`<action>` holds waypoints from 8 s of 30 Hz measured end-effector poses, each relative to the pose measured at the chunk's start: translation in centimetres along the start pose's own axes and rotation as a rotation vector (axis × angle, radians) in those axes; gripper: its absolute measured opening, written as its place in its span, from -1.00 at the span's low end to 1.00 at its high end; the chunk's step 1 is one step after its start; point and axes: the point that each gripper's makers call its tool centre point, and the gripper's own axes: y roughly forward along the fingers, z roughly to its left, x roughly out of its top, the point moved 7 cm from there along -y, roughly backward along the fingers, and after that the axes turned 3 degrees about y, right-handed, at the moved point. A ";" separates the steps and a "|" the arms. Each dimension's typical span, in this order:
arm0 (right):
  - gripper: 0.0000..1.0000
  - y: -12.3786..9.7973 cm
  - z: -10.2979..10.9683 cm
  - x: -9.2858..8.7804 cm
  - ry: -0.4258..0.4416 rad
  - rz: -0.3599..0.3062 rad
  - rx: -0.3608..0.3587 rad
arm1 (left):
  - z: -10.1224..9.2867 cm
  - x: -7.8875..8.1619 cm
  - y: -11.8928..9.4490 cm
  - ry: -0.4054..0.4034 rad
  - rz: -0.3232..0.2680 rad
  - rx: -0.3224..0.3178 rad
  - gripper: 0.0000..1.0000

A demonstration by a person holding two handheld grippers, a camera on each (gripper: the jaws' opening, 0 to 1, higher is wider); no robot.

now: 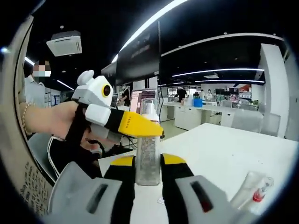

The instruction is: Arrange the skincare products in the storage area until every visible bottle or jar stands upright without overlapping.

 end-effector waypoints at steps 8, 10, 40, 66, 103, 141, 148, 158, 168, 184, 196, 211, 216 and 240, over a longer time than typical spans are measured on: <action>-0.36 -2.5 -2.1 0.6 0.050 -0.013 0.067 | 0.0 0.2 -0.4 0.098 0.079 -0.076 -0.64; -0.36 -2.9 -2.5 1.3 0.058 -0.028 0.090 | 0.1 0.3 -0.6 0.113 0.094 -0.102 -0.64; -0.57 -1.1 0.4 3.6 0.345 -0.121 0.429 | -3.3 -2.9 -0.1 0.303 0.378 -0.499 -0.64; -0.64 0.4 -1.5 2.8 -0.011 -0.021 -0.180 | 0.2 -3.7 3.0 0.432 0.308 -0.001 -0.55; -0.55 -2.4 -3.2 -0.4 -0.023 0.058 0.025 | -0.2 -6.0 6.0 0.736 0.475 -0.346 -0.68; -0.54 -7.0 -10.6 -9.5 0.051 0.246 -0.332 | 0.9 -15.3 18.1 0.737 0.553 -0.463 -0.69; -0.50 -9.0 -11.0 -10.4 0.101 0.253 -0.375 | 2.4 -16.1 19.8 0.728 0.567 -0.428 -0.69; -0.46 -12.1 -11.5 -11.8 0.159 0.279 -0.457 | 3.1 -16.5 21.4 0.747 0.577 -0.432 -0.68; -0.44 -12.7 -11.7 -12.4 0.196 0.275 -0.484 | 3.0 -15.9 23.2 0.801 0.605 -0.466 -0.68; -0.44 -12.8 -11.6 -12.8 0.222 0.268 -0.494 | 3.4 -16.3 24.6 0.833 0.631 -0.502 -0.67; -0.43 -12.7 -11.4 -13.0 0.226 0.272 -0.493 | 3.3 -16.5 25.0 0.845 0.629 -0.513 -0.66; -0.40 -12.6 -11.4 -13.1 0.224 0.280 -0.487 | 3.4 -16.2 24.2 0.839 0.638 -0.492 -0.58; -0.38 -12.4 -11.3 -13.0 0.217 0.285 -0.474 | 3.7 -15.6 23.1 0.821 0.640 -0.465 -0.45; 0.08 -11.1 -9.2 -11.7 0.201 0.283 -0.400 | 6.4 -12.5 10.7 0.583 0.560 -0.170 0.12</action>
